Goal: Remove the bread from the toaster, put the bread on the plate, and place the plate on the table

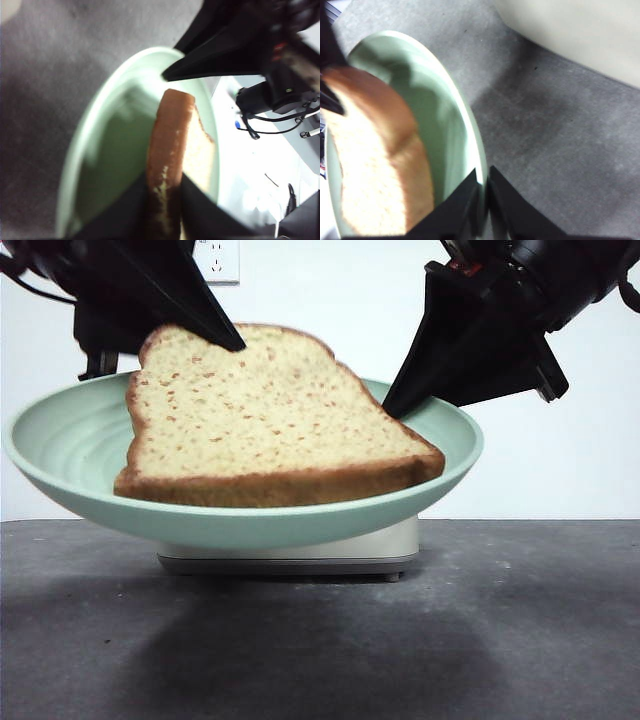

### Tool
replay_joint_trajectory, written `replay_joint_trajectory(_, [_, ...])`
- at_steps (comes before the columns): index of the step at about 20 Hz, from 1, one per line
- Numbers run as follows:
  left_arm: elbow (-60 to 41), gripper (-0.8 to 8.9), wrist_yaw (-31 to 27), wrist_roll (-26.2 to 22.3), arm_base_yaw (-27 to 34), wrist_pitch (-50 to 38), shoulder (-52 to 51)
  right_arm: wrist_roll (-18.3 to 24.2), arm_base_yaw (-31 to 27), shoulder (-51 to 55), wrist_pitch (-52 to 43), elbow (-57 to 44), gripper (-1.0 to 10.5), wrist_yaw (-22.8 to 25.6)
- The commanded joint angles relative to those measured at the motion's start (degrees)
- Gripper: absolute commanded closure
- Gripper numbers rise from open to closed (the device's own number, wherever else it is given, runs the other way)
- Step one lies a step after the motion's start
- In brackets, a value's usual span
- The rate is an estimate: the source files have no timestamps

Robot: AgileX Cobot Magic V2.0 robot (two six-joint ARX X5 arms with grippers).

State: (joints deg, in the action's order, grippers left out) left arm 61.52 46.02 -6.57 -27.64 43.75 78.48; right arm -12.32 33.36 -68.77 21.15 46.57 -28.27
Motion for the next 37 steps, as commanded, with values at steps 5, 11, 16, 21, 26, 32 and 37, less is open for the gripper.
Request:
replay_joint_trajectory(5, [0.8,4.97,-1.7,-0.2,-0.8,-0.1,0.6,-2.2,0.3,-0.4,-1.4,0.7,9.4,-0.2])
replay_joint_trajectory(11, [6.1,4.97,-7.3,-0.2,-2.8,1.8,-0.7,-2.1,0.3,-0.5,0.4,0.7,9.4,-0.2])
replay_joint_trajectory(16, [13.9,5.01,-14.4,-1.8,-6.1,7.3,-1.0,-2.1,0.3,-0.5,0.4,0.7,9.4,-0.2])
replay_joint_trajectory(21, [22.4,5.14,-16.7,-1.7,-6.6,11.2,-3.7,-2.3,0.2,-3.0,0.2,0.7,9.4,1.8])
replay_joint_trajectory(26, [28.9,5.19,-18.8,-1.3,-6.6,12.5,-10.2,-3.1,-1.2,-12.0,-5.6,0.7,9.4,2.8])
replay_joint_trajectory(32, [29.1,5.19,-24.2,-1.2,-6.6,13.6,-18.2,-3.6,-4.6,-20.4,-9.6,0.7,9.4,2.8])
replay_joint_trajectory(37, [29.1,5.19,-25.5,-1.2,-6.6,15.2,-20.8,-3.6,-5.5,-24.7,-10.4,0.7,9.4,2.8])
